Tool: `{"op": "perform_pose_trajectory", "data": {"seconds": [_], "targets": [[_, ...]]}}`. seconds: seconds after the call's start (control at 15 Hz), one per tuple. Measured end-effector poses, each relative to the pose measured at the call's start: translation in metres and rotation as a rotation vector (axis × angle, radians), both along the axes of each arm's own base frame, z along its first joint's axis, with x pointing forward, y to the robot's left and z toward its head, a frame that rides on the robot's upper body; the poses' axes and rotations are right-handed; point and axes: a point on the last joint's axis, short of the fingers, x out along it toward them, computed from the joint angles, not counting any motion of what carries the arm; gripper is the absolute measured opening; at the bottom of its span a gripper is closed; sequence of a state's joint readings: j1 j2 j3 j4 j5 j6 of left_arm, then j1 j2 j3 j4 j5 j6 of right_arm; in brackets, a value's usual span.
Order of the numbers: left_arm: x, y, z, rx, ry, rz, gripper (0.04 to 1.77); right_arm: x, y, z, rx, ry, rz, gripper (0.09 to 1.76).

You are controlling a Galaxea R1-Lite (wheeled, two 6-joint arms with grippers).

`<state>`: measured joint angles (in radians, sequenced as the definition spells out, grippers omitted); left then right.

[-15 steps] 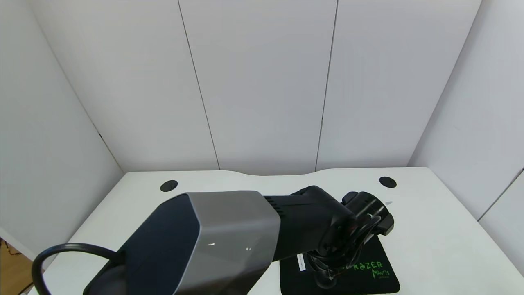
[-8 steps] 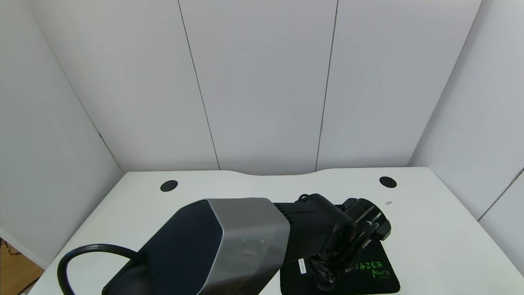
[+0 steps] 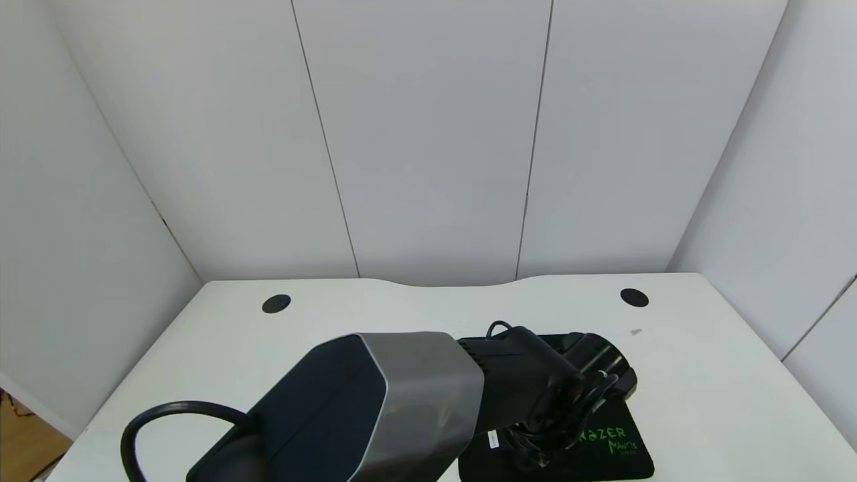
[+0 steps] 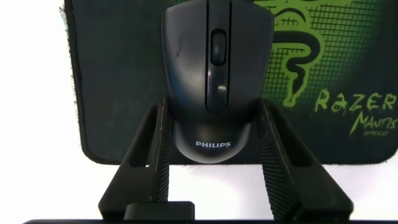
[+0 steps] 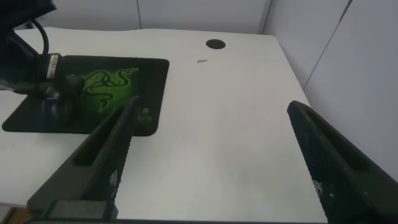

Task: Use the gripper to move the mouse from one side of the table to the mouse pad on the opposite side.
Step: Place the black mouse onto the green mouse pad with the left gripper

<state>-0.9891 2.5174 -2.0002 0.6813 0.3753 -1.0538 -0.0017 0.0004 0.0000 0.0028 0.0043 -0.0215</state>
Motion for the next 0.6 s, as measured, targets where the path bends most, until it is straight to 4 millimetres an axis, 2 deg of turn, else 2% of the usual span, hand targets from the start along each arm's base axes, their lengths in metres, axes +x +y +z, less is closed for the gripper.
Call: {"op": "perform_pose_trajectory", "data": {"seconds": [0.6], "targets": [[0.0009,-0.0016,-0.0089,0.030,-0.021,0.008,0.87,0.0000,0.0000,0.0000,0.000,0.000,0.000,1.71]]}}
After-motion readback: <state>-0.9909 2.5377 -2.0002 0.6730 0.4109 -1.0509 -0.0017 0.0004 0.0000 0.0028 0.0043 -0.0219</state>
